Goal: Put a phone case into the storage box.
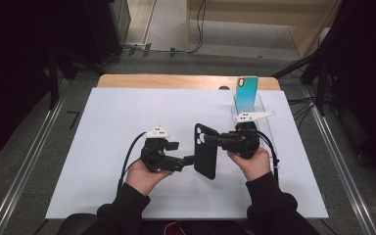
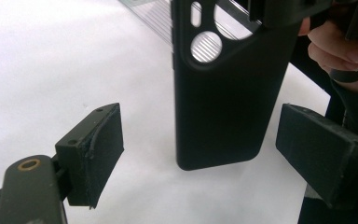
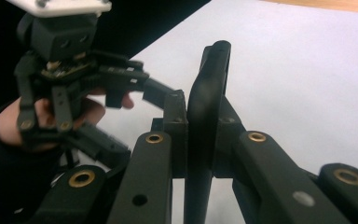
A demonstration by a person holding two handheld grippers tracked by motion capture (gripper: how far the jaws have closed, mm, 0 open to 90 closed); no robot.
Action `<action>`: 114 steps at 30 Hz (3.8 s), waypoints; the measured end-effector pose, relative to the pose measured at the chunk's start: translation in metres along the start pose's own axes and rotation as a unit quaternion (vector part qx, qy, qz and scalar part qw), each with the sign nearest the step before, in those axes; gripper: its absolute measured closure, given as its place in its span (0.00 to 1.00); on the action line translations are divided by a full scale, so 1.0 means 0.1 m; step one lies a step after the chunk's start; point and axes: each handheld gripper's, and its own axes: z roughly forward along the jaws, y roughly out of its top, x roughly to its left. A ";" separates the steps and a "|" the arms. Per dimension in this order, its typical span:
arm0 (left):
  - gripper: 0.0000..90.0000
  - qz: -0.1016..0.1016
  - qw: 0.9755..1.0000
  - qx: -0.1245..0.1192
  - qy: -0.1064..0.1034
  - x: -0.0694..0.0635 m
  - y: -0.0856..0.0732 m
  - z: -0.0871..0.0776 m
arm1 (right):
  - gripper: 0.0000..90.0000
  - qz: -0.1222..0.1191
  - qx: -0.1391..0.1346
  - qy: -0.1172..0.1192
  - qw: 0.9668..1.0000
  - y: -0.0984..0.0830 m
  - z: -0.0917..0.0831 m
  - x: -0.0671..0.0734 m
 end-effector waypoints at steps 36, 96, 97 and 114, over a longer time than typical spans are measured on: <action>0.20 0.114 0.984 0.038 -0.134 0.26 0.26 0.00 | 0.87 -0.074 0.054 0.087 0.992 -0.12 0.12 0.04; 0.86 0.122 0.978 0.048 -0.162 0.27 0.43 -0.28 | 0.32 -0.074 0.029 0.072 0.994 -0.14 0.13 0.01; 0.86 0.122 0.979 0.049 -0.155 0.27 0.43 -0.30 | 0.31 -0.074 0.027 0.069 0.995 -0.14 0.13 0.01; 0.86 0.074 0.993 0.061 -0.069 0.24 0.46 -0.37 | 0.00 -0.080 0.012 0.002 0.997 -0.20 0.17 0.06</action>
